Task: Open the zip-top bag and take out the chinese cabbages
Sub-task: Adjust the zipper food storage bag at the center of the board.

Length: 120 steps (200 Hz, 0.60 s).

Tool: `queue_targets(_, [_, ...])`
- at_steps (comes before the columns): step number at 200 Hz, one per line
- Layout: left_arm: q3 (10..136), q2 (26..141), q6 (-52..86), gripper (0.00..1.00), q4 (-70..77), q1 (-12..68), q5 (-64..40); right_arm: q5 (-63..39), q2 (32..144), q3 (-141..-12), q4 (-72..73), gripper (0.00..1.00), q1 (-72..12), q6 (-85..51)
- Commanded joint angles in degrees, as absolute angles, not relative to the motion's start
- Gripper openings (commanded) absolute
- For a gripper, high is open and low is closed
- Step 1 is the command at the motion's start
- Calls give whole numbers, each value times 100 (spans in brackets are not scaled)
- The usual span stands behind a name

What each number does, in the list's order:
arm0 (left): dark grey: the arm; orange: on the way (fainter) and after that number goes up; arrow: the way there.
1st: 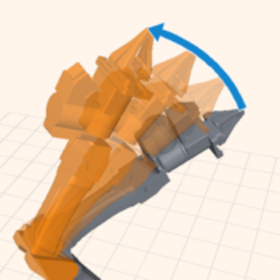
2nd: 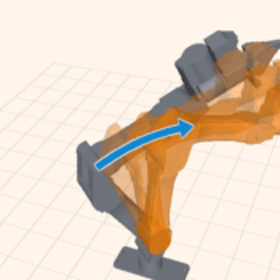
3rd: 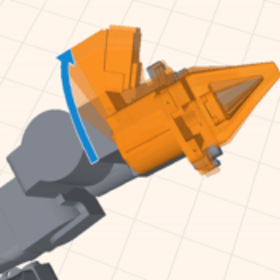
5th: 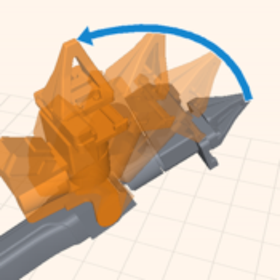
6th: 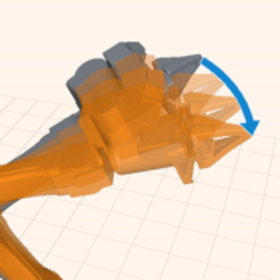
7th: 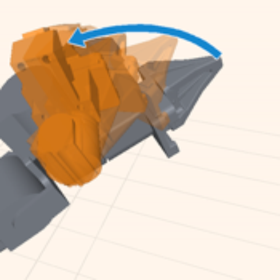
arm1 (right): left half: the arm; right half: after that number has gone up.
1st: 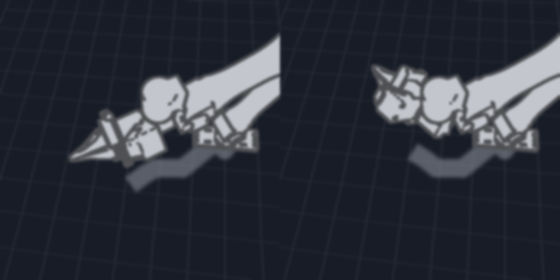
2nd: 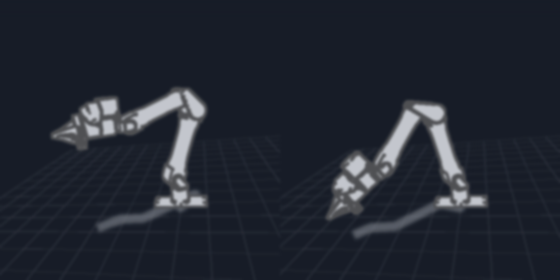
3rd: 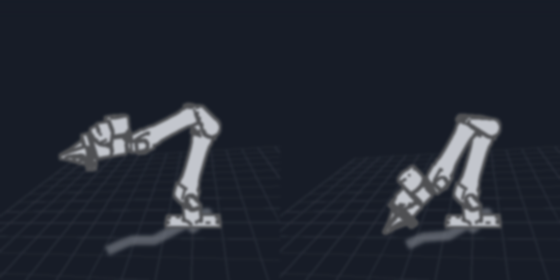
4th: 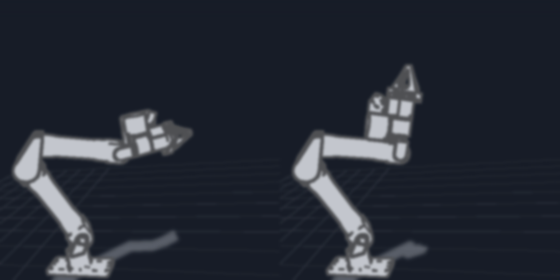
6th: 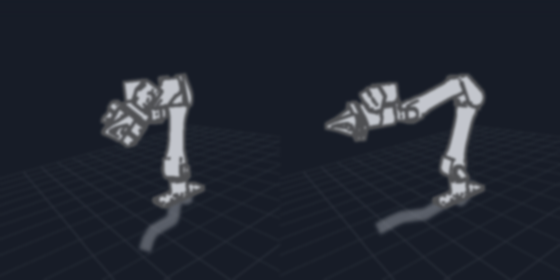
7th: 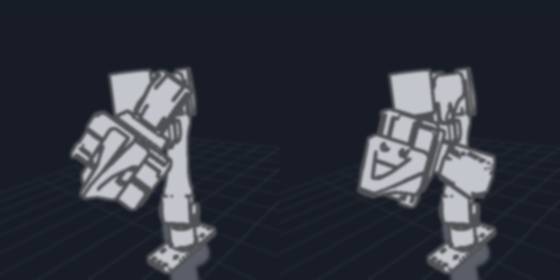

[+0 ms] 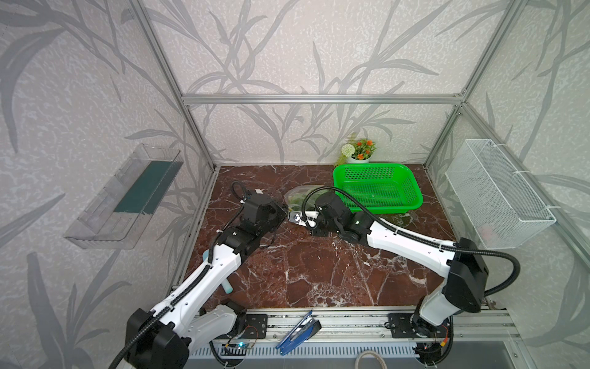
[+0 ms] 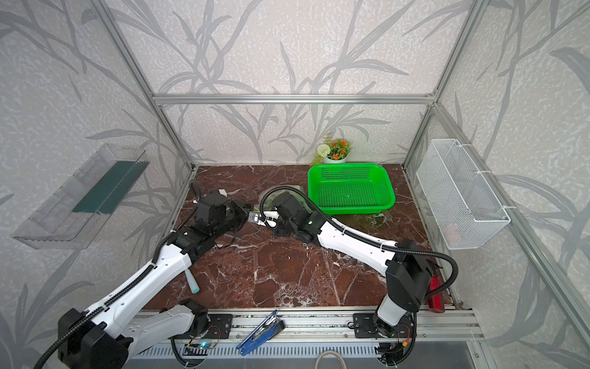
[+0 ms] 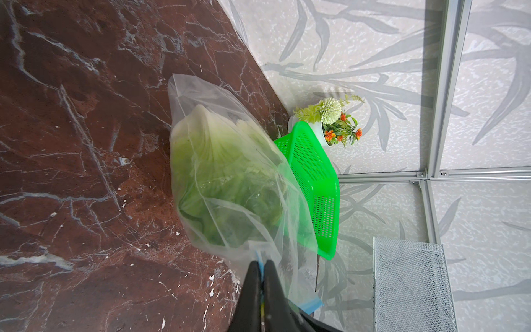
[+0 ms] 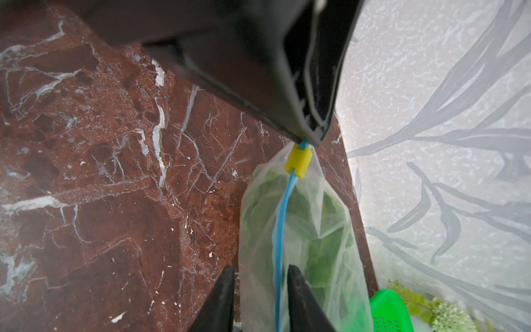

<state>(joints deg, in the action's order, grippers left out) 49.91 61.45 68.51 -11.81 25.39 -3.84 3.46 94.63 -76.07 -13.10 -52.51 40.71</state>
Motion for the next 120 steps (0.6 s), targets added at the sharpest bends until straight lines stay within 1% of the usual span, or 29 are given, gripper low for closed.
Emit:
queue_targets(1, [5232, 5975, 6778, 0, -1021, 2522, -475, 389, 9600, -7839, -1282, 23, -5184, 4095])
queue_targets(14, [5251, 5944, 6755, 0, -1046, 2509, -463, 421, 9646, -7874, -1282, 14, -5184, 4104])
queue_targets(15, [5253, 5943, 6752, 0, -1051, 2511, -465, 426, 9649, -7881, -1276, 11, -5179, 4104])
queue_targets(20, [5262, 5937, 6742, 0, -1061, 2509, -466, 443, 9659, -7900, -1283, 7, -5177, 4102])
queue_targets(25, [5259, 5928, 6725, 0, -1071, 2514, -469, 461, 9659, -7916, -1281, 0, -5172, 4097])
queue_targets(46, [5307, 5907, 6624, 0, -1138, 2505, -494, 536, 9616, -7962, -1266, 0, -5177, 4091])
queue_targets(70, [5445, 5854, 6416, 0, -1324, 2512, -485, 372, 9457, -7950, -1244, 0, -5151, 4014])
queue_targets(75, [5477, 5837, 6361, 7, -1358, 2514, -477, 317, 9420, -7946, -1245, 0, -5142, 3997])
queue_targets(87, [5586, 5799, 6170, 28, -1489, 2509, -458, 222, 9348, -7954, -1272, 0, -5116, 3960])
queue_targets(97, [5701, 5747, 5951, 42, -1656, 2509, -414, 160, 9305, -7992, -1344, 0, -5094, 3953])
queue_targets(108, [5862, 5677, 5623, 53, -1854, 2510, -360, 63, 9277, -8063, -1460, 0, -5065, 3942])
queue_targets(120, [6052, 5583, 5166, 59, -2185, 2514, -226, -43, 9247, -8149, -1600, 0, -5024, 3922])
